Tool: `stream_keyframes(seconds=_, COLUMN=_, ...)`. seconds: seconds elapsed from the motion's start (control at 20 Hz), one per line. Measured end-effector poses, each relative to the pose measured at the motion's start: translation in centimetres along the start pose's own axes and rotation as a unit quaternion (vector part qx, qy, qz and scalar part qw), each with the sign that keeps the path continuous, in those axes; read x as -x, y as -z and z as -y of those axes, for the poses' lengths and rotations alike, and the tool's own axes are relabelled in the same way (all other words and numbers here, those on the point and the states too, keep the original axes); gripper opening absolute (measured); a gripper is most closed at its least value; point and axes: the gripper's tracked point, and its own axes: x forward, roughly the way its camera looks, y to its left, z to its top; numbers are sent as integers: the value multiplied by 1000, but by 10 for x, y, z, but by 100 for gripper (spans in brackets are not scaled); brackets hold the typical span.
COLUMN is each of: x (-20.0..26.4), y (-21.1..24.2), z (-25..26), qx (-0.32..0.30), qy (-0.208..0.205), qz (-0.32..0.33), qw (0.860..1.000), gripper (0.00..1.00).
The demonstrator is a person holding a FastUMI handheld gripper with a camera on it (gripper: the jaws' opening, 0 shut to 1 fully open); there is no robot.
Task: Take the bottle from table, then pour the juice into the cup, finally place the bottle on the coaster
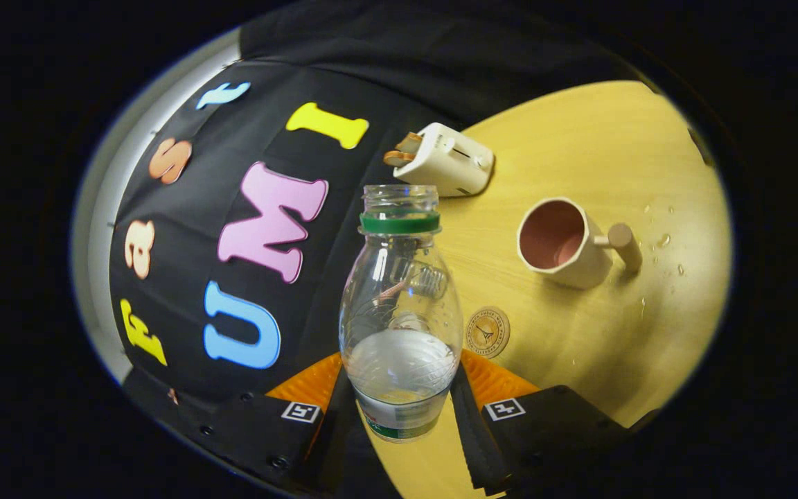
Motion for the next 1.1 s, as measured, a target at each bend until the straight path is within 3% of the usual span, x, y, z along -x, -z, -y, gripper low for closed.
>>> stream_keyframes(seconds=0.2, x=13, y=16, z=5, qx=178, qy=5, qz=20, qw=984, gripper=71)
stream_keyframes(seconds=0.45, x=17, y=37, z=27, qx=318, qy=36, qz=38, qw=947, gripper=71)
stream_keyframes(seconds=0.8, x=-10, y=34, z=32, qx=414, qy=80, qz=90, qw=902, gripper=71)
stream_keyframes(seconds=1.1, x=-66, y=30, z=24, qx=451, qy=84, qz=89, qw=884, gripper=71)
